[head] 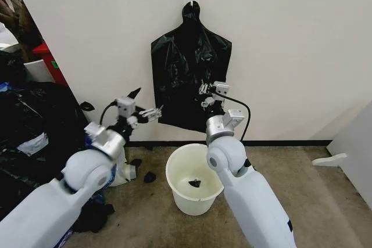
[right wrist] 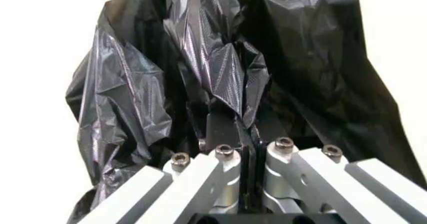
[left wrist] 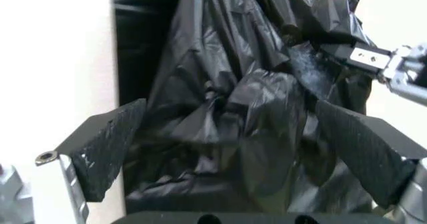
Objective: Place the garbage bag over the trash bin.
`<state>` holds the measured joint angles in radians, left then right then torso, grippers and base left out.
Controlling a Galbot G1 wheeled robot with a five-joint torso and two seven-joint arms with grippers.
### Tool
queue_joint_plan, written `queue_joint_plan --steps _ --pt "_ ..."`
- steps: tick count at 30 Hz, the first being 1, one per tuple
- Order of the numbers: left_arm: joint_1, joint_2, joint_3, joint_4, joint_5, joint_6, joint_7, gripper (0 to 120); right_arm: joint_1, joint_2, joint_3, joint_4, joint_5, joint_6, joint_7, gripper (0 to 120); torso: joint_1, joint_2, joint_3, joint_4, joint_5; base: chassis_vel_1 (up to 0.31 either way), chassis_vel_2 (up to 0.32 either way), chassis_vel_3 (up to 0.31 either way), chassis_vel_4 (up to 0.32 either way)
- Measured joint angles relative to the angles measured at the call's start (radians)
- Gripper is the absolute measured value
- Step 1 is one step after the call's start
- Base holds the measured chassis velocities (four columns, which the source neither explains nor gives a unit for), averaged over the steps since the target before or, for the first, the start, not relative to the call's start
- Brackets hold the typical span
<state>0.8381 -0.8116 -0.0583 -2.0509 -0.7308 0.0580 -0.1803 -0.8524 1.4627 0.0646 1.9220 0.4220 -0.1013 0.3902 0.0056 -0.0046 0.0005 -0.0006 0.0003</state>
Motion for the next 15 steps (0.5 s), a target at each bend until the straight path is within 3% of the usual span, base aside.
queue_joint_plan --steps 6,15 --pt "-0.165 -0.055 0.132 0.088 -0.001 0.036 -0.059 100 -0.018 -0.001 0.014 0.029 -0.012 0.005 -0.022 0 0.0 0.0 0.0 0.0 0.0 0.0 0.0 0.0 0.0" --pt "-0.227 -0.078 0.189 0.135 0.022 0.071 -0.118 100 -0.036 0.011 0.014 0.048 -0.024 0.012 -0.046 0 0.0 0.0 0.0 0.0001 -0.0002 0.0 0.0 0.0 0.0"
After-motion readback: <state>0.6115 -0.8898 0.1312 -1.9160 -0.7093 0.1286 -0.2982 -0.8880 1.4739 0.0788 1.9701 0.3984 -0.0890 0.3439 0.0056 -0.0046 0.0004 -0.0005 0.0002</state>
